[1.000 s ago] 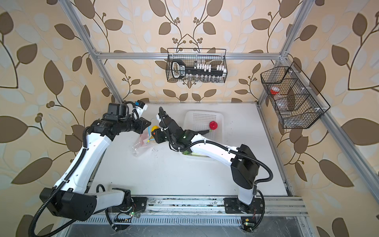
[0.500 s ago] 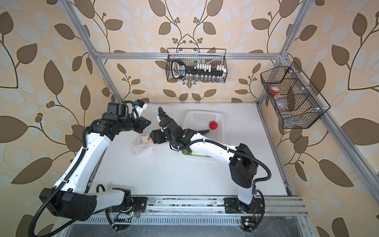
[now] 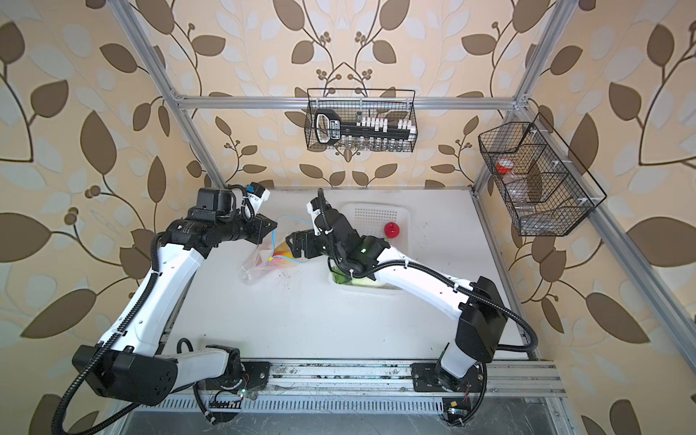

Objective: Place the food in the zip-top bag and seal the zipper
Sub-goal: 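Lower the mango into the bag and open the right gripper, then raise the right gripper out of the bag and move it over the basket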

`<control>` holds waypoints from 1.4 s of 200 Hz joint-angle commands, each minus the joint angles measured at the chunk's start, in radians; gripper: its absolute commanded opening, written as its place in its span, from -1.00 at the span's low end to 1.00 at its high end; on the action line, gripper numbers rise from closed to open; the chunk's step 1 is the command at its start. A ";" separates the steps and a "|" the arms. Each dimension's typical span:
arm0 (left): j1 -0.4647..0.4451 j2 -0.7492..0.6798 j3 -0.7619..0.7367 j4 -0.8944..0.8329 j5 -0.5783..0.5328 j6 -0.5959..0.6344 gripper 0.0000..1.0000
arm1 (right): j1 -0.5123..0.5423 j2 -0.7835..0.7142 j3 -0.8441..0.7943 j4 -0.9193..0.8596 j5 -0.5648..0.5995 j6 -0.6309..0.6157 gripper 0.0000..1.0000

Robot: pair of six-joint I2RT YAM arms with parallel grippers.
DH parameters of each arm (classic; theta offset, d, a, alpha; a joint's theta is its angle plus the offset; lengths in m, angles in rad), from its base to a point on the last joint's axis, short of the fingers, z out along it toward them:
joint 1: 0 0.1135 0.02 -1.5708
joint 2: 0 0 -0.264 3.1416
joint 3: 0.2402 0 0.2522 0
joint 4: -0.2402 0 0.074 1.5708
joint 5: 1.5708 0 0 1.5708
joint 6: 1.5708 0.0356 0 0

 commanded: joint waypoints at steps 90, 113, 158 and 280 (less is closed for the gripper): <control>-0.008 -0.030 -0.030 0.016 0.026 -0.012 -1.00 | -0.110 -0.111 -0.127 -0.136 0.147 0.108 1.00; -0.008 -0.039 -0.053 0.021 0.023 -0.011 -1.00 | -0.122 -0.112 -0.135 -0.162 0.188 0.121 1.00; -0.010 -0.037 -0.077 0.030 0.049 -0.017 -1.00 | -0.140 -0.090 -0.114 -0.243 0.262 0.154 1.00; -0.010 -0.109 -0.247 0.098 0.029 -0.026 -1.00 | -0.166 -0.115 -0.151 -0.320 0.502 0.169 1.00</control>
